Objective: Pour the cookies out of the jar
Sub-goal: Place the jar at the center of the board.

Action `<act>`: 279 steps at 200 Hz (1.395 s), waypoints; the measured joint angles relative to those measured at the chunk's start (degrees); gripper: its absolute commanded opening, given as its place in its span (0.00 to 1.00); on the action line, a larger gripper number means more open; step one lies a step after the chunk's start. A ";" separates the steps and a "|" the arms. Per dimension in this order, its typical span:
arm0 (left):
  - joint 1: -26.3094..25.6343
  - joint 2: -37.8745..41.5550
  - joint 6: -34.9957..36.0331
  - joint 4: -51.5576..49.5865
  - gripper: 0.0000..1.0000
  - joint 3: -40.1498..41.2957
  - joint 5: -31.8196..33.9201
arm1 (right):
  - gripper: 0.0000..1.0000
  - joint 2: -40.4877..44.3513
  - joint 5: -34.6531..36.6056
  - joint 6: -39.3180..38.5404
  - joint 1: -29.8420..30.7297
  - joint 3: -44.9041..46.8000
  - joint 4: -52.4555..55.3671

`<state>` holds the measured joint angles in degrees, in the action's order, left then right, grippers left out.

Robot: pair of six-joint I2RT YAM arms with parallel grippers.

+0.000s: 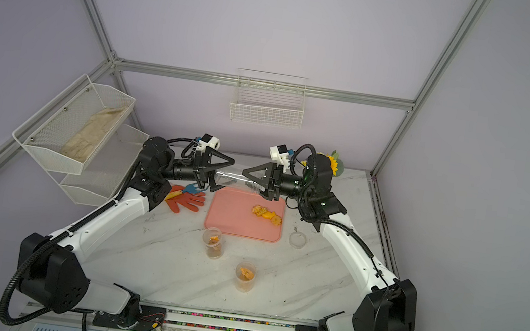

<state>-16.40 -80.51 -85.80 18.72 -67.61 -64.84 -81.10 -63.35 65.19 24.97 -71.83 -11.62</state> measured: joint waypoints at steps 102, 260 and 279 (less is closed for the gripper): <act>9.49 3.41 26.99 -45.53 1.00 -0.26 16.87 | 0.58 4.90 3.04 -18.08 -15.04 6.80 27.47; 10.84 5.90 32.87 -52.04 1.00 -0.26 18.69 | 0.61 -12.13 41.97 -47.23 -16.83 -2.12 57.99; 11.10 6.45 32.98 -52.57 1.00 -0.26 18.71 | 0.61 -13.42 44.22 -48.02 -16.83 -3.48 58.07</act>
<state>-5.30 -74.06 -52.82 -33.85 -67.88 -46.13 -94.52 -19.14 17.17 8.14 -75.31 46.46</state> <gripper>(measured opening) 0.997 0.622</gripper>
